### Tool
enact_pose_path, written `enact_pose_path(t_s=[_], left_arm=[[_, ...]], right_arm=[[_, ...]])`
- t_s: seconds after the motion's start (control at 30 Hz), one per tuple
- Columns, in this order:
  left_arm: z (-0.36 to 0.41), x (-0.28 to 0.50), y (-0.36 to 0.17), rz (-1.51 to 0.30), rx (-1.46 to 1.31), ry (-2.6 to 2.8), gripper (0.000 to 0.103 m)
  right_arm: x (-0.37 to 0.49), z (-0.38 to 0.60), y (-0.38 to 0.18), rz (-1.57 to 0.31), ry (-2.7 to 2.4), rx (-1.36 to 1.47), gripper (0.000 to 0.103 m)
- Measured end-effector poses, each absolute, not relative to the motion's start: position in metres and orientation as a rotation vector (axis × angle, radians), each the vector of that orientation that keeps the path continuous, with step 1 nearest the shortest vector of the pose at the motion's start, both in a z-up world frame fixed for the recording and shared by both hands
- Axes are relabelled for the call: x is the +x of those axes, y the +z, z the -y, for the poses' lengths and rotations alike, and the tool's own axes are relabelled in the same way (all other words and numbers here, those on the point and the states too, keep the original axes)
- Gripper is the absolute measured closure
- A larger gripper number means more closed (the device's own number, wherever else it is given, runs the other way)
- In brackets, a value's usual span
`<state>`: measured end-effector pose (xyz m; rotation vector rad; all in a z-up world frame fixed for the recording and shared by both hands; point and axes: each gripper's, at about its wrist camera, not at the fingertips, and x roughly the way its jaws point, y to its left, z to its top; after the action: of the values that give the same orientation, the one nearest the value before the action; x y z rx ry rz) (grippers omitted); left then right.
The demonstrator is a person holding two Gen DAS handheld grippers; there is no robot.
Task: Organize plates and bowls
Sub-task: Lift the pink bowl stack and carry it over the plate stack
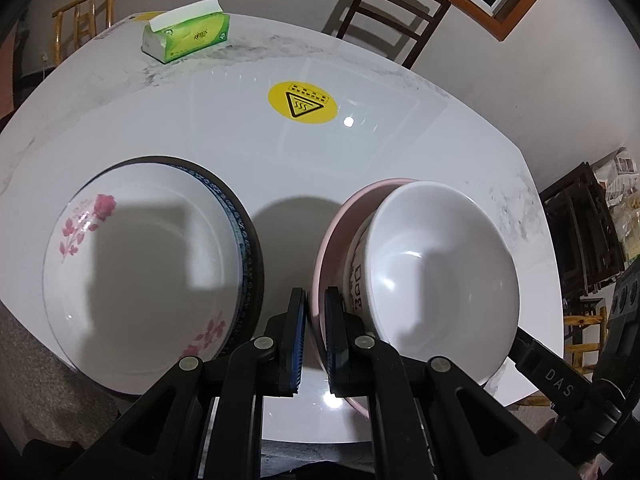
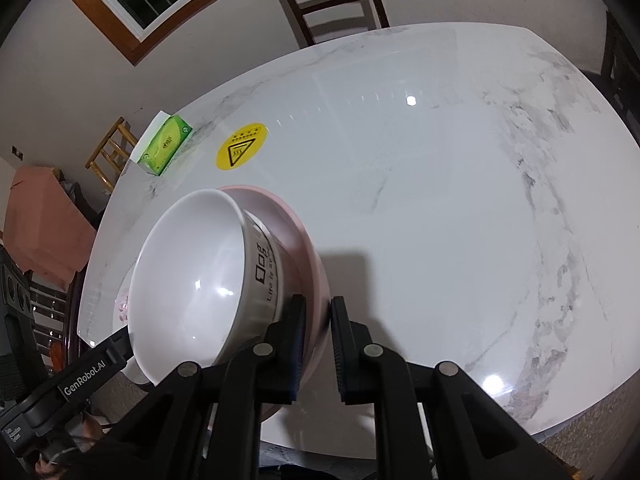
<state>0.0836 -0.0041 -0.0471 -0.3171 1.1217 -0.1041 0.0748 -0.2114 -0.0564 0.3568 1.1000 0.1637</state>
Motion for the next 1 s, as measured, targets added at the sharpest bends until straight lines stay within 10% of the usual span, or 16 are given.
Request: enact_pose_path(t_s=[1.0], left_arm=[[-0.107,0.07,-0.009,-1.034,-0.397,0.073,0.098]], right_arm=[[0.106,0.087,-0.02,-1.122,0.368,0.182,0.09]])
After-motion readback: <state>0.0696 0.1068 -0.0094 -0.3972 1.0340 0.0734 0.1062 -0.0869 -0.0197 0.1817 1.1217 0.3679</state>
